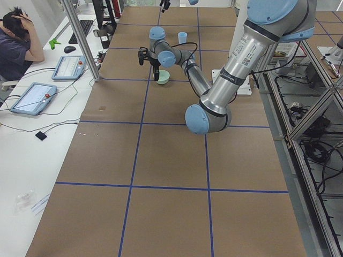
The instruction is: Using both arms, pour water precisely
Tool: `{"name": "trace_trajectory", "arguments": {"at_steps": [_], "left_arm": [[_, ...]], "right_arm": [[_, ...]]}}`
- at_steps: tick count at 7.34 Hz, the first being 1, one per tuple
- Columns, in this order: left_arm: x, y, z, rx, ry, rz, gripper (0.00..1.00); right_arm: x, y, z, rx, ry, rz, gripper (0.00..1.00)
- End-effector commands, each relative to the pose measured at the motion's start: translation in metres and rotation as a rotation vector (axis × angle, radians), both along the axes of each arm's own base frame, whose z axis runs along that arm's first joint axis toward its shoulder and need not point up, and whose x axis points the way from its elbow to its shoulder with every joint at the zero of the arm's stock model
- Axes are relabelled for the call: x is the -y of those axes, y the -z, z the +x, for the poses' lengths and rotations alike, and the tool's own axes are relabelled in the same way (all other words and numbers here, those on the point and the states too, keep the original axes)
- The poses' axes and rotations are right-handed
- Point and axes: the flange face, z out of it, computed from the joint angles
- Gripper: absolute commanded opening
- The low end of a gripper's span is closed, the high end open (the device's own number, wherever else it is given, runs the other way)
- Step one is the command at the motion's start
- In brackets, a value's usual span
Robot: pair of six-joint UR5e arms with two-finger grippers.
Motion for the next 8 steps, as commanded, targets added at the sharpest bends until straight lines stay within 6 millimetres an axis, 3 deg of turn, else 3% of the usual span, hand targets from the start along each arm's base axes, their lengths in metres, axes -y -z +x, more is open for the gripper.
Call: {"name": "trace_trajectory", "arguments": {"at_steps": [1,2,3,4,7,8], "left_arm": [[-0.016,-0.003,0.057,0.004,0.022,0.047,1.0],[-0.01,0.008,0.084,0.013,0.026,0.029,1.0],[-0.017,0.008,0.115,0.017,0.007,0.019,1.0],[-0.02,0.002,0.133,0.02,0.005,0.027,1.0],[-0.017,-0.013,0.15,0.053,-0.008,0.012,0.99],[-0.016,-0.016,0.152,0.061,-0.008,0.007,0.91]], "right_arm": [[0.02,0.001,0.015,0.02,0.049,-0.117,1.0],[0.034,0.007,0.03,-0.006,0.106,-0.148,1.0],[0.045,0.013,0.04,-0.015,0.139,-0.189,1.0],[0.053,0.018,0.039,-0.017,0.152,-0.241,1.0],[0.049,0.006,0.041,-0.029,0.202,-0.304,1.0],[0.047,0.004,0.045,0.005,0.207,-0.315,1.0]]}}
